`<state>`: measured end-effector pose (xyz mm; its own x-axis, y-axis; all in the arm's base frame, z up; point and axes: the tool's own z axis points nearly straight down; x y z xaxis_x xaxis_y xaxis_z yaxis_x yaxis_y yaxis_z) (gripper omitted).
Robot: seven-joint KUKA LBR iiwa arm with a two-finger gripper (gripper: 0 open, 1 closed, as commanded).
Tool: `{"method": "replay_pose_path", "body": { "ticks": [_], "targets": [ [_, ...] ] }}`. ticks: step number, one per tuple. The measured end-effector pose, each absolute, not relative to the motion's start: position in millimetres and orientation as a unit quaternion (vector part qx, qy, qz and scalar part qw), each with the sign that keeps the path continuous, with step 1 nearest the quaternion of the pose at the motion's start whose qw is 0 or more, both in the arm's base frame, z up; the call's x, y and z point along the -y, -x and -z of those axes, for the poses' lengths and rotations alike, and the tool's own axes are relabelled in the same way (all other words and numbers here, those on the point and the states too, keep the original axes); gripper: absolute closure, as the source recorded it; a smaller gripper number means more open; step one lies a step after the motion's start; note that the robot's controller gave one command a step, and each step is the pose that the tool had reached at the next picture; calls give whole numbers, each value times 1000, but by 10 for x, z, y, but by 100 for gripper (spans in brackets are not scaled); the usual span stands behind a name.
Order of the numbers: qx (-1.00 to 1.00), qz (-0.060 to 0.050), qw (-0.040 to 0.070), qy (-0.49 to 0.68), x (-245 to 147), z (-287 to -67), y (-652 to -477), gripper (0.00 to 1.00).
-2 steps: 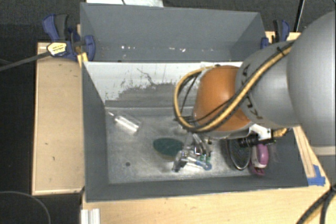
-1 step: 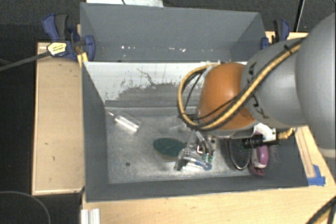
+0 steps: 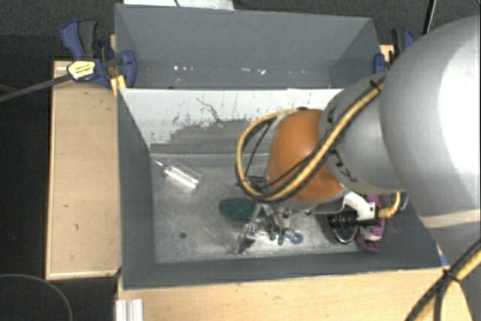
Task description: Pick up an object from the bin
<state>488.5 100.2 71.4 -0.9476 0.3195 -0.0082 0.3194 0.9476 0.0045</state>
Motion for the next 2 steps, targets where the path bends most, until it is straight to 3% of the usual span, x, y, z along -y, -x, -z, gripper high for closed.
{"method": "replay_pose_path", "body": {
  "ticks": [1, 2],
  "targets": [
    [-987, -1, 3, -162, -1003, -730, -4901, 0],
    [-986, -2, 7, -164, -996, -749, -4928, 100]
  ]
}}
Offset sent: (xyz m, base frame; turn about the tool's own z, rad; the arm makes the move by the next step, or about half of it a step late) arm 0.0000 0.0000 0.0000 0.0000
